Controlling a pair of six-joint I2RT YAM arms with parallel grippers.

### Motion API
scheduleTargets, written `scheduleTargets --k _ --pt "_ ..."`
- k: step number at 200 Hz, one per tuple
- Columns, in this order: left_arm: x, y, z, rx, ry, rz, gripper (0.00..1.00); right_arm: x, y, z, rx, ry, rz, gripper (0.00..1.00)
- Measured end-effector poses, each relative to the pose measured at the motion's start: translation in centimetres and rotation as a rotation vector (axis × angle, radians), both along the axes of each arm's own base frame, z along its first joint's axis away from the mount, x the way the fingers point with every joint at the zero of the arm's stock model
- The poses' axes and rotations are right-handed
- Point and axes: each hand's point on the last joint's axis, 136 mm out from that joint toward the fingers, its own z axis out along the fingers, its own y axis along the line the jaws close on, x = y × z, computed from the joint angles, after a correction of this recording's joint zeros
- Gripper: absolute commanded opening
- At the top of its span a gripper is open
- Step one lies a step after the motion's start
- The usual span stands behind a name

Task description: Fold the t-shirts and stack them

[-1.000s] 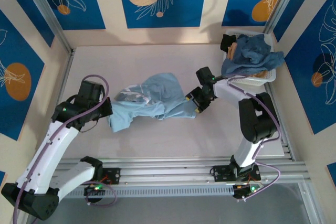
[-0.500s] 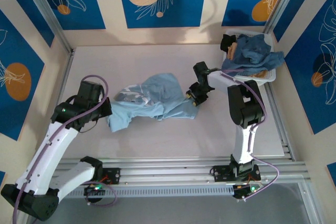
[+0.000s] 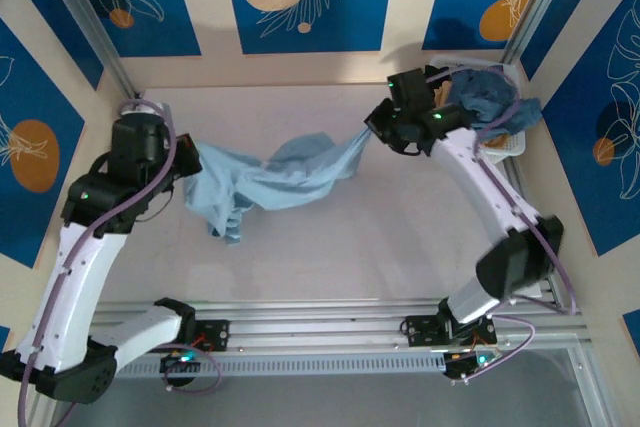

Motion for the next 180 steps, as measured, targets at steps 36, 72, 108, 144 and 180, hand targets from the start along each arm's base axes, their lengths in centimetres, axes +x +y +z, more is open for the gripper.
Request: scheduleTargets --k 36,72,108,144,180 --pt "-0.8 0.7 6.3 -0.048 -0.189 0.014 0.00 -3.5 -1.2 9.3 -0.024 -0.299 0.055 0.00" --pt "-4.0 1.8 13.3 -0.095 -0.407 0.003 0.00 -7.6 -3.3 16.3 -0.041 -0.536 0.066 0.00" --pt "-7.2 2.8 21.3 -0.157 -0.623 -0.006 0.00 -10.6 -5.4 23.0 -0.030 -0.731 0.037 0.00" --pt "-4.6 1.9 25.6 -0.178 -0.688 -0.002 0.00 -7.9 -7.4 26.2 -0.037 -0.780 -0.034 0.00" --pt "7.8 -0.5 20.2 -0.102 -0.495 0.035 0.00 1.8 -7.4 21.2 -0.077 -0.619 -0.052 0.00"
